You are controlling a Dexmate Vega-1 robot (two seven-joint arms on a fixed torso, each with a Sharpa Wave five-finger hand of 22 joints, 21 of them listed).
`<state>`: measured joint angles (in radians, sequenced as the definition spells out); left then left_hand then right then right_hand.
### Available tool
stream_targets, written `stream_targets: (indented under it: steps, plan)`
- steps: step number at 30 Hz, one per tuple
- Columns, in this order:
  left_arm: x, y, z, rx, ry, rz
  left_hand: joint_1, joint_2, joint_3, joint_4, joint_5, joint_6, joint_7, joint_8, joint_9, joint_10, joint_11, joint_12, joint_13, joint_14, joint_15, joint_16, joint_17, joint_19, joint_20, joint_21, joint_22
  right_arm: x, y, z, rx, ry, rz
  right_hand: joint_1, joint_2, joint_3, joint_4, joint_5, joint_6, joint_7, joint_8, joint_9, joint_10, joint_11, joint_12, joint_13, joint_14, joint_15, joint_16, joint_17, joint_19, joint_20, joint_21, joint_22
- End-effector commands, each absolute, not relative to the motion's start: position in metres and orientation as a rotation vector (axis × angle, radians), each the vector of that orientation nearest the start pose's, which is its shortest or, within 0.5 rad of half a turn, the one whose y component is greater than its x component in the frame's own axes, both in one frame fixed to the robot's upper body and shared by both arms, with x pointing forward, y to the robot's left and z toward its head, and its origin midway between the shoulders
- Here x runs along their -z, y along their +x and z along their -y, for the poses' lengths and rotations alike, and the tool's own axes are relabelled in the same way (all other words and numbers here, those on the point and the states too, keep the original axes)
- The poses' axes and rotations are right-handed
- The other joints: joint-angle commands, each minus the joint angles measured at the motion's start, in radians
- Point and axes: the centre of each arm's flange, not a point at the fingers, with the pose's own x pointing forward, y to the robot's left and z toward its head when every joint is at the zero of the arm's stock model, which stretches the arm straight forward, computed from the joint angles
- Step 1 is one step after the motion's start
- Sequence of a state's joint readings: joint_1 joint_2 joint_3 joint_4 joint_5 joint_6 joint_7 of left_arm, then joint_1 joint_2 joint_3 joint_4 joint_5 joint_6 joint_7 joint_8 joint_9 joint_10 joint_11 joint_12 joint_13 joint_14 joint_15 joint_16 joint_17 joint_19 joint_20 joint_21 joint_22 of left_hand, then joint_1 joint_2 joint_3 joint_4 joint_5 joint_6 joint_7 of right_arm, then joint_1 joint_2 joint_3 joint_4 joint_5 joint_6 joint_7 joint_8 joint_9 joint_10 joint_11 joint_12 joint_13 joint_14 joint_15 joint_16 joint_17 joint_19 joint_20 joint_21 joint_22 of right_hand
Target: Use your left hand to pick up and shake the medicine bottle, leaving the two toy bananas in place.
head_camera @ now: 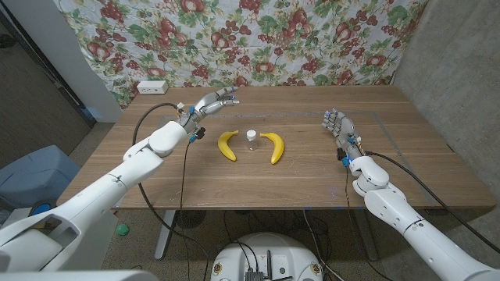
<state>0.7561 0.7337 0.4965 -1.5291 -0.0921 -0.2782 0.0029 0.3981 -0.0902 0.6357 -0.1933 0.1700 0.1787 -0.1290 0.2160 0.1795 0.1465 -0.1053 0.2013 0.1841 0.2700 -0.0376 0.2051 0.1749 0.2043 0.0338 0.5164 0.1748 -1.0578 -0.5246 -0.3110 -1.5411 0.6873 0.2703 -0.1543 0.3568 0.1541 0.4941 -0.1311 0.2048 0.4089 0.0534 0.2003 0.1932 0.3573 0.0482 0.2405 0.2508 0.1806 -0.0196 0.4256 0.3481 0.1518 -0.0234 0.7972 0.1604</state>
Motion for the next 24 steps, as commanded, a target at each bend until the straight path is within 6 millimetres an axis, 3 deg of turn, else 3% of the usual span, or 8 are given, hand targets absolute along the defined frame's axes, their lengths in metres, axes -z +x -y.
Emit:
stream_targets:
  steps: [1,9,13,24]
  plan:
    - [-0.044,0.602,-0.237,0.235,0.867,0.786,0.029,-0.024,-0.01,0.0,0.007,0.015,-0.015,0.011,0.003,0.01,-0.023,0.001,0.005,0.009,-0.092,-0.004,0.002,0.009,-0.013,-0.009,0.004,0.073,0.605,0.286,-0.104,0.178,0.569,-0.001,0.006,-0.001,0.0,0.003,0.01,0.0,0.007,0.002,0.011,0.002,0.004,0.0,0.007,0.0,0.006,0.001,0.009,0.003,-0.004,0.005]
    - [-0.046,0.601,-0.232,0.253,0.916,0.762,0.067,-0.049,-0.02,0.002,0.011,0.032,-0.024,0.019,0.004,0.017,-0.031,0.0,0.006,0.019,-0.106,-0.004,0.003,0.024,-0.034,-0.013,0.005,0.074,0.604,0.286,-0.1,0.181,0.57,-0.002,0.007,-0.002,0.0,0.003,0.01,0.001,0.006,0.002,0.011,0.002,0.004,0.0,0.007,0.0,0.006,0.001,0.01,0.004,-0.008,0.005]
    - [-0.045,0.603,-0.229,0.278,0.939,0.735,0.114,-0.072,-0.042,0.007,0.018,0.061,-0.032,0.03,0.004,0.052,-0.056,0.008,0.006,0.043,-0.12,-0.001,0.003,0.05,-0.049,-0.015,0.005,0.074,0.604,0.286,-0.101,0.178,0.572,-0.002,0.007,-0.003,0.0,0.003,0.01,0.0,0.006,0.002,0.012,0.002,0.004,0.0,0.007,0.001,0.006,0.001,0.011,0.004,-0.01,0.005]
    - [-0.041,0.604,-0.224,0.29,0.975,0.7,0.148,-0.078,-0.064,0.011,0.025,0.087,-0.023,0.038,0.005,0.067,-0.057,0.007,0.006,0.057,-0.122,-0.001,0.003,0.065,-0.059,-0.02,0.006,0.075,0.604,0.287,-0.099,0.18,0.571,-0.002,0.007,-0.004,0.0,0.004,0.01,0.001,0.006,0.002,0.012,0.002,0.004,0.0,0.007,0.001,0.006,0.001,0.013,0.004,-0.015,0.005]
